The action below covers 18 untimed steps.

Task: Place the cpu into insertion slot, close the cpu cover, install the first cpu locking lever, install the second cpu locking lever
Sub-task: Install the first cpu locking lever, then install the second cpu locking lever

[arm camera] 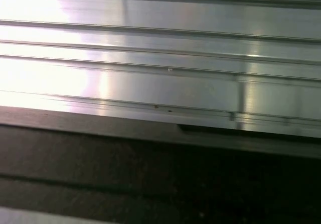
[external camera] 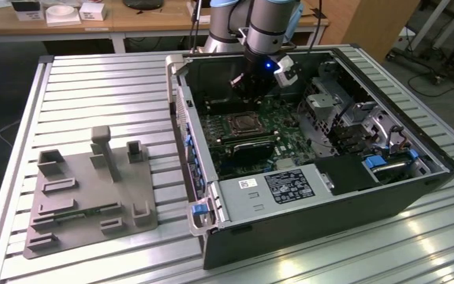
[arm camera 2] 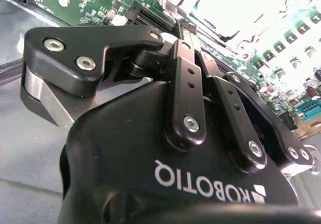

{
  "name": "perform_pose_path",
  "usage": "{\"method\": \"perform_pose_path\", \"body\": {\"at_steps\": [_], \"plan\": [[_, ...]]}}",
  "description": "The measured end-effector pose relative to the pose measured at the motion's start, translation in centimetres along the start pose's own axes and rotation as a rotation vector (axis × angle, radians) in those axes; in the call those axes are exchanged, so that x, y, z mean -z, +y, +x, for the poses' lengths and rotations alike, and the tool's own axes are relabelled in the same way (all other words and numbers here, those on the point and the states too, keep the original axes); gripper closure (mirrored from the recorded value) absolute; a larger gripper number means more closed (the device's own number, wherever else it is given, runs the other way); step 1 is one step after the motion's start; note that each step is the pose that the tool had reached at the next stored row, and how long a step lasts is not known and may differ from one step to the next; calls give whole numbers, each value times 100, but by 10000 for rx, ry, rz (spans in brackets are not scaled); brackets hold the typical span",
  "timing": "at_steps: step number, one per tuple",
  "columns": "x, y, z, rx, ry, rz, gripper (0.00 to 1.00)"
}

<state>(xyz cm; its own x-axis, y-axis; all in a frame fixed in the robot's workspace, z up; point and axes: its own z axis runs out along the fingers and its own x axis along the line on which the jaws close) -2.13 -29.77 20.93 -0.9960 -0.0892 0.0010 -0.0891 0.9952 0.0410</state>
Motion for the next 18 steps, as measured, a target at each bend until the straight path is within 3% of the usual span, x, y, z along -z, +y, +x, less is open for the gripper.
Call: {"method": "perform_pose_path", "body": {"at_steps": [18], "plan": [[1,-8,1,2,1,-6,90]]}}
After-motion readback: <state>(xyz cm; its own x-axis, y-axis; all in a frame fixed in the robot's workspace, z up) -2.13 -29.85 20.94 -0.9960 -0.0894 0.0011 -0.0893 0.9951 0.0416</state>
